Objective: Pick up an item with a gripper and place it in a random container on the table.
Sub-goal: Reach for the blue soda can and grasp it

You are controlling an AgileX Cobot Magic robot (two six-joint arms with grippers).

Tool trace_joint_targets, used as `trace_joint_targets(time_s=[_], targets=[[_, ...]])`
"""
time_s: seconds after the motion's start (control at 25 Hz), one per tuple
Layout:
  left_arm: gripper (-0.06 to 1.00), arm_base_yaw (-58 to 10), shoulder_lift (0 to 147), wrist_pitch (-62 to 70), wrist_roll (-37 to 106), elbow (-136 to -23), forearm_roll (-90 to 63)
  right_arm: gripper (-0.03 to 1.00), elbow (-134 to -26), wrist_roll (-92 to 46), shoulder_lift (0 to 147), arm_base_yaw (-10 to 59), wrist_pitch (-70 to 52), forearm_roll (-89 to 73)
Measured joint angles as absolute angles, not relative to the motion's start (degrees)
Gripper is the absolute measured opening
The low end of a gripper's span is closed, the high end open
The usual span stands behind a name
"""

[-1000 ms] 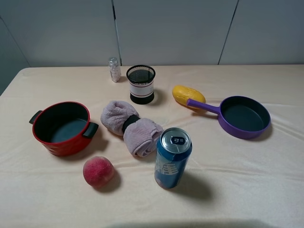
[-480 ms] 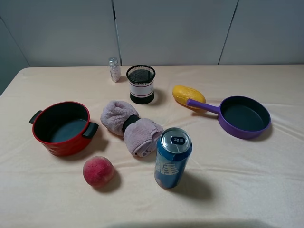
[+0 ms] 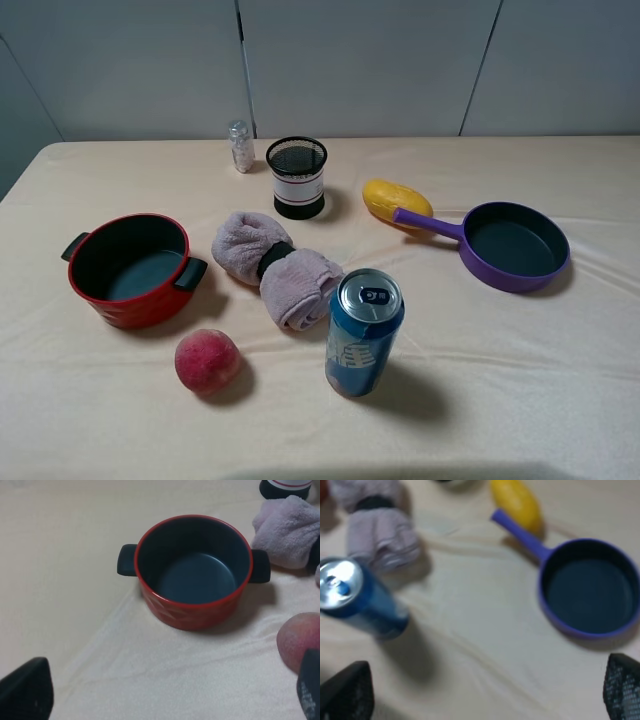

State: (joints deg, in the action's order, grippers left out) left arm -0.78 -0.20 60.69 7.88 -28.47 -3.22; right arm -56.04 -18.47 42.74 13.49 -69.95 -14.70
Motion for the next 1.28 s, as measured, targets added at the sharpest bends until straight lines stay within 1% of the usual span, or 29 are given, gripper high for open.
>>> trace_joint_targets(time_s=[0.48, 0.52, 0.56, 0.68, 1.04, 1.28], targets=[[0.99, -0.8, -0.2, 60.7, 7.9, -28.5, -3.2, 0.69, -61.9, -12.9, 56.3, 35.4, -69.9, -4.4], [0.99, -0.8, -0.2, 60.7, 7.9, -28.5, -3.2, 0.69, -62.6, -12.5, 57.6, 36.8, -69.9, -3.5], [0.99, -0.8, -0.2, 60.7, 7.9, -28.5, -3.2, 0.69, -62.6, -12.5, 57.6, 36.8, -69.9, -3.5], [0.99, -0.8, -0.2, 60.7, 7.9, -28.5, -3.2, 0.69, -65.8, -12.2, 62.4, 43.1, -69.8, -1.0], [0.99, -0.8, -0.2, 60.7, 7.9, -28.5, -3.2, 0.69, -73.2, -11.7, 73.2, 52.2, -69.8, -0.6], [0.99, -0.8, -0.2, 60.7, 7.9, -28.5, -3.2, 0.69, -74.6, -11.4, 79.2, 56.5, -69.7, -0.8]])
